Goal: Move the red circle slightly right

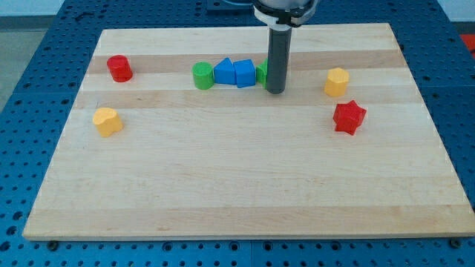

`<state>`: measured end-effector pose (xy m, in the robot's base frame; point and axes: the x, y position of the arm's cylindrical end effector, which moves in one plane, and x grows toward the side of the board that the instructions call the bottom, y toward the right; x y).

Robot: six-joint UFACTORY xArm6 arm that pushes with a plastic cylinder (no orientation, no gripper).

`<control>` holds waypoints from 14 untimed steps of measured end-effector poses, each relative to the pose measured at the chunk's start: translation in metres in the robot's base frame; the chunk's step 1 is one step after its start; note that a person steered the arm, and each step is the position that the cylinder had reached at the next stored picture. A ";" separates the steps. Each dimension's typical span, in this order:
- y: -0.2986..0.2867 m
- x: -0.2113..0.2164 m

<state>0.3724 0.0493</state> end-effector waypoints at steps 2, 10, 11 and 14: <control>0.001 0.076; -0.135 0.020; -0.140 0.018; -0.227 -0.058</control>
<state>0.3147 -0.1775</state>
